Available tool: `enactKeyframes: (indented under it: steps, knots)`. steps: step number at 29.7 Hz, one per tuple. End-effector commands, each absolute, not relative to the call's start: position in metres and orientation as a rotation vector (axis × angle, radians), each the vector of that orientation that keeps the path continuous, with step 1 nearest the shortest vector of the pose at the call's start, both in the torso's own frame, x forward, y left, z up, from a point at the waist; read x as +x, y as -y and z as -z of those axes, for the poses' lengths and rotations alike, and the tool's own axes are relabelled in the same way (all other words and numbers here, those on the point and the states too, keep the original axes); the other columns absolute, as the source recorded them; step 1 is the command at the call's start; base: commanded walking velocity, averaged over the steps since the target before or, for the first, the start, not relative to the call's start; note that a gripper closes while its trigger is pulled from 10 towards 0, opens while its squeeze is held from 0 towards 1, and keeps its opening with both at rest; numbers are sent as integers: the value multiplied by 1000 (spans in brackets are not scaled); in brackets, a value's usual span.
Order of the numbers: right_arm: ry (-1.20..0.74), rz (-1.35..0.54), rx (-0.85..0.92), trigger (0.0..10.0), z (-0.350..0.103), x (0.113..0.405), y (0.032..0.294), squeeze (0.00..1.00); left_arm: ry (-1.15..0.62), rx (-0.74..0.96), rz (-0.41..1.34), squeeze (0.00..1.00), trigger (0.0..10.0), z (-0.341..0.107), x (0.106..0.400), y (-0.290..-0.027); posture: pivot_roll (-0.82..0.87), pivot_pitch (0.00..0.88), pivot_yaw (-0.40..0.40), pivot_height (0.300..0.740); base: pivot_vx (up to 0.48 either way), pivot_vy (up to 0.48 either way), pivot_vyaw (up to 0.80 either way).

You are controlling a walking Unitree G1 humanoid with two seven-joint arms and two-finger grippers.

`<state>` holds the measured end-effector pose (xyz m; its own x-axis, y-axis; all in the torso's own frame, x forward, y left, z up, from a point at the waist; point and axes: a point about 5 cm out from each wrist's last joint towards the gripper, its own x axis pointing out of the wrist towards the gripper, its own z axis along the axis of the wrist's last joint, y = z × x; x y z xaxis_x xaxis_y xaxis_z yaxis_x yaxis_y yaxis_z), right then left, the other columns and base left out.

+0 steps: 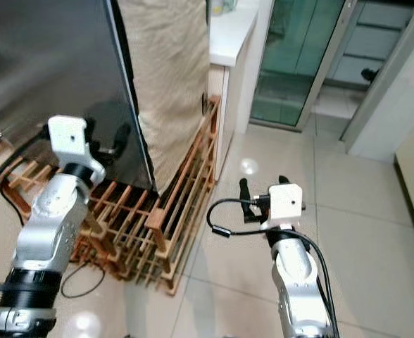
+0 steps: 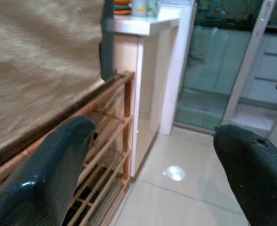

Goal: Restocking fridge

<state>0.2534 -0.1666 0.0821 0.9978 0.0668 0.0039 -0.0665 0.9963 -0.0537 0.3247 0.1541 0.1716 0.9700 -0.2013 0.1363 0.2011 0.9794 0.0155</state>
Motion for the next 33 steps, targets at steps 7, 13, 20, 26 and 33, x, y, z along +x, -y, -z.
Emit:
enactKeyframes:
  steps: [7, 13, 20, 26, 33]
  knots:
    - [15, -44, -58, 10000, -82, 250, 166, 243, 134, 25, 326, 0, 10000, -182, 315, -155, -165, 0, 57, 740, 0, 0, 0]
    - [2, -65, -71, 10000, -80, 251, 165, 243, 115, -14, 306, 0, 10000, -178, 315, -149, -154, 0, 40, 740, 0, 0, 0]
    - [12, -74, -73, 10000, -83, 256, 164, 243, 90, -55, 306, 0, 10000, -176, 321, -141, -151, 0, 36, 740, 0, 0, 0]
    - [14, -85, -68, 10000, -83, 256, 162, 243, 68, -75, 341, 0, 10000, -175, 327, -133, -160, 0, 39, 740, 0, 0, 0]
    - [11, -86, -71, 10000, -81, 256, 162, 243, 67, -101, 366, 0, 10000, -175, 328, -123, -163, 0, 36, 740, 0, 0, 0]
